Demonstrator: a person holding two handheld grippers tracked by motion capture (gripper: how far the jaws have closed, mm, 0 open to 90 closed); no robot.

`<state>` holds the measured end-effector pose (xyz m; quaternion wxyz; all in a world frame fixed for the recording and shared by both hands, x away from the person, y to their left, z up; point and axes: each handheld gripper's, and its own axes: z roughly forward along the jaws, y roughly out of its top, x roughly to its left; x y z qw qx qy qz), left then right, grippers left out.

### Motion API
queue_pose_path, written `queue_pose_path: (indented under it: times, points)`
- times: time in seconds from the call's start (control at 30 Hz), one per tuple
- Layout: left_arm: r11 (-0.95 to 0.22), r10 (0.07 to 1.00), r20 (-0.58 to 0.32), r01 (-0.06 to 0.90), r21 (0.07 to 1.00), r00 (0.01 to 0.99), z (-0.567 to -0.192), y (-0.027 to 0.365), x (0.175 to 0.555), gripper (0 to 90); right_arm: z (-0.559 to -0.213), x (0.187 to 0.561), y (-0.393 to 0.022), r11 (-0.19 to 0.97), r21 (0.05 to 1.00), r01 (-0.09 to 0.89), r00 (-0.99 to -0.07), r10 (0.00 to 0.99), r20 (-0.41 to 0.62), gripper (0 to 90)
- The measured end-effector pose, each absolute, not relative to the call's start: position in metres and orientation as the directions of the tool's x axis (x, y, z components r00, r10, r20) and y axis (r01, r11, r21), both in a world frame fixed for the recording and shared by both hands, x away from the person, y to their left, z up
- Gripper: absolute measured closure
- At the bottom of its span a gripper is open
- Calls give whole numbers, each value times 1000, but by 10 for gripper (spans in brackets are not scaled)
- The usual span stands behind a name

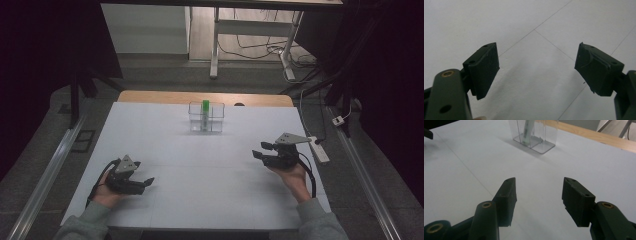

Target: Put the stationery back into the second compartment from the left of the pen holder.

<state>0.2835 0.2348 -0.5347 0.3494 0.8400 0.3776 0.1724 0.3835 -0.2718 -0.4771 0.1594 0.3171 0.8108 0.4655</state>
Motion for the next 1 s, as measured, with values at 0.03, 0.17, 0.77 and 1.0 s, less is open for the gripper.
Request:
queue_pose_path:
  times: [0.03, 0.17, 0.77, 1.0]
  points:
    - [-471, 755, 26, 514, 717, 655, -535, 235, 284, 190, -479, 382, -274, 364, 856, 367, -747, 664, 37, 444]
    - [-471, 755, 27, 513, 717, 655, -535, 234, 284, 190, -484, 374, -284, 368, 847, 384, -746, 664, 49, 438]
    - [-475, 753, 32, 510, 717, 657, -535, 234, 285, 190, -495, 350, -307, 421, 813, 403, -742, 671, 21, 427]
    - [-474, 754, 33, 510, 718, 656, -535, 234, 285, 190, -495, 349, -306, 427, 810, 403, -750, 660, 25, 407]
